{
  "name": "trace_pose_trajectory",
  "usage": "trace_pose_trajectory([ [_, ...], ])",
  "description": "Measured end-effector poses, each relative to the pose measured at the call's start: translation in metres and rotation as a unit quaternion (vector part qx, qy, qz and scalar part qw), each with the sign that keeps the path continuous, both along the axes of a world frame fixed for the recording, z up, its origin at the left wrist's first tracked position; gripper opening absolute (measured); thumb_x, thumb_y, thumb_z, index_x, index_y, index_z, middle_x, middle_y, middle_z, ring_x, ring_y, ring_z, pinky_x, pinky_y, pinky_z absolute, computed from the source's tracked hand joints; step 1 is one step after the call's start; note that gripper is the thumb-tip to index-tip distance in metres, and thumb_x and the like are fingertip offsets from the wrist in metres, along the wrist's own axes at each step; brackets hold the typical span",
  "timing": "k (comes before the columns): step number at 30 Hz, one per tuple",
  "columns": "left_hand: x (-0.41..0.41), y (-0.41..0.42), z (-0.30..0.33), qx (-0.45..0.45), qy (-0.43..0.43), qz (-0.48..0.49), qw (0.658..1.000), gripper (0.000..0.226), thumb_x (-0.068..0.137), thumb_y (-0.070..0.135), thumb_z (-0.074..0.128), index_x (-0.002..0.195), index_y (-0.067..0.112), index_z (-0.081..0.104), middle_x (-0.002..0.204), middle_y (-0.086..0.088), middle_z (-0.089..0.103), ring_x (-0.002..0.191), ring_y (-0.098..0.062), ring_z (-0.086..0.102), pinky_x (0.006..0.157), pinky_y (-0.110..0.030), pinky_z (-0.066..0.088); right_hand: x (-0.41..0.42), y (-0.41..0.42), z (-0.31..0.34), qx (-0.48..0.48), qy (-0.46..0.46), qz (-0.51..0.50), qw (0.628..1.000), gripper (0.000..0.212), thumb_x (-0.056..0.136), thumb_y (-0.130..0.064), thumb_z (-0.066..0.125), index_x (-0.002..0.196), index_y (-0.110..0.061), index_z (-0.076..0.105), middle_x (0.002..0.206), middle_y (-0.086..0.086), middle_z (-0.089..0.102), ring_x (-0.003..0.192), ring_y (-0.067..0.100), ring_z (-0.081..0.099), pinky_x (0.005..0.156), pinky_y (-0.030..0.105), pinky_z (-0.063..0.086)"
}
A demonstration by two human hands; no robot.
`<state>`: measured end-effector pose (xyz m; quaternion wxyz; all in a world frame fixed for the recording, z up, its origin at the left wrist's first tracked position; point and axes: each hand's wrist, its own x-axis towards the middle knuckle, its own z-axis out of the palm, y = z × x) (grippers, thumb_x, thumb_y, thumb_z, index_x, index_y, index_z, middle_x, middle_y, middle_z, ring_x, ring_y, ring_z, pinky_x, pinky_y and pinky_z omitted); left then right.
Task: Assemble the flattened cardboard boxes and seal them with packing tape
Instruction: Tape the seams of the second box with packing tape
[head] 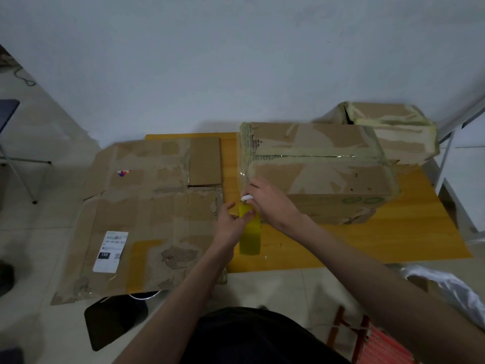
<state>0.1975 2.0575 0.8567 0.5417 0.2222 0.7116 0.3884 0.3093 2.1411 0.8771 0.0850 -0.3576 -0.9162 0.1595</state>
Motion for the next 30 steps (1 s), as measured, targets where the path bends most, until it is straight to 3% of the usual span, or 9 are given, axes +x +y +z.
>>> trace_pose_trajectory([
  [4,-0.001,-0.002,-0.001,0.000,-0.007,0.001,1.000,0.068,0.089,0.038,0.071,0.146,0.021,0.038,0.114,-0.002,0.056,0.105,-0.019,0.055,0.085,-0.035,0.044,-0.005,-0.002,0.000,0.003,0.000,-0.001,1.000,0.021,0.093,-0.014,0.065,0.115,-0.012,0.063,0.117,0.004,0.053,0.107,0.018,0.054,0.085,0.036,0.054],
  [9,-0.003,-0.001,-0.001,0.003,-0.025,0.020,0.999,0.063,0.088,0.037,0.073,0.141,0.022,0.043,0.118,-0.007,0.062,0.107,-0.024,0.063,0.095,-0.046,0.053,-0.004,0.001,0.003,-0.045,0.078,-0.028,0.996,0.015,0.096,-0.014,0.057,0.108,-0.013,0.067,0.107,0.002,0.056,0.100,0.013,0.052,0.084,0.027,0.044],
  [14,-0.002,-0.002,0.001,0.027,-0.022,0.016,0.999,0.048,0.090,0.029,0.072,0.132,0.026,0.049,0.112,-0.011,0.066,0.100,-0.027,0.067,0.084,-0.040,0.057,0.010,0.004,-0.002,-0.101,0.178,-0.060,0.977,0.014,0.091,-0.006,0.061,0.100,-0.014,0.067,0.093,-0.014,0.056,0.096,0.013,0.052,0.089,0.027,0.040],
  [19,-0.002,-0.005,-0.001,0.027,-0.018,0.000,0.999,0.038,0.088,0.033,0.074,0.120,0.034,0.054,0.117,-0.015,0.062,0.107,-0.034,0.063,0.091,-0.047,0.053,0.027,0.000,-0.006,-0.101,0.243,-0.099,0.960,0.021,0.090,0.000,0.061,0.106,-0.012,0.066,0.101,0.000,0.060,0.091,0.007,0.052,0.079,0.017,0.040],
  [22,-0.005,-0.004,-0.002,0.022,-0.021,-0.006,1.000,0.036,0.087,0.035,0.075,0.117,0.037,0.055,0.116,-0.013,0.063,0.105,-0.031,0.064,0.093,-0.047,0.054,0.043,-0.008,-0.016,-0.102,0.287,-0.135,0.943,0.019,0.090,0.000,0.061,0.104,-0.011,0.066,0.100,0.002,0.062,0.092,0.014,0.056,0.077,0.021,0.044],
  [26,-0.008,-0.001,-0.002,0.020,-0.028,-0.002,0.999,0.039,0.087,0.033,0.075,0.121,0.033,0.056,0.115,-0.013,0.066,0.102,-0.031,0.067,0.078,-0.037,0.056,0.067,-0.026,-0.048,-0.102,0.265,-0.220,0.933,0.013,0.096,-0.006,0.060,0.105,-0.010,0.067,0.102,0.002,0.062,0.089,0.011,0.055,0.075,0.020,0.042],
  [28,-0.009,0.001,-0.003,0.015,-0.024,-0.003,1.000,0.044,0.087,0.035,0.075,0.125,0.032,0.054,0.116,-0.011,0.065,0.101,-0.028,0.067,0.078,-0.036,0.057,0.073,-0.034,-0.063,-0.112,0.239,-0.222,0.939,0.015,0.096,-0.006,0.060,0.107,-0.010,0.069,0.102,0.000,0.062,0.086,0.010,0.055,0.076,0.015,0.043],
  [30,-0.010,0.002,-0.003,0.014,-0.022,-0.001,1.000,0.047,0.087,0.033,0.075,0.129,0.030,0.053,0.118,-0.009,0.065,0.102,-0.026,0.067,0.072,-0.032,0.057,0.076,-0.036,-0.079,-0.140,0.193,-0.212,0.948,0.019,0.094,-0.008,0.062,0.111,-0.010,0.070,0.103,-0.001,0.064,0.087,0.013,0.058,0.081,0.020,0.048],
])
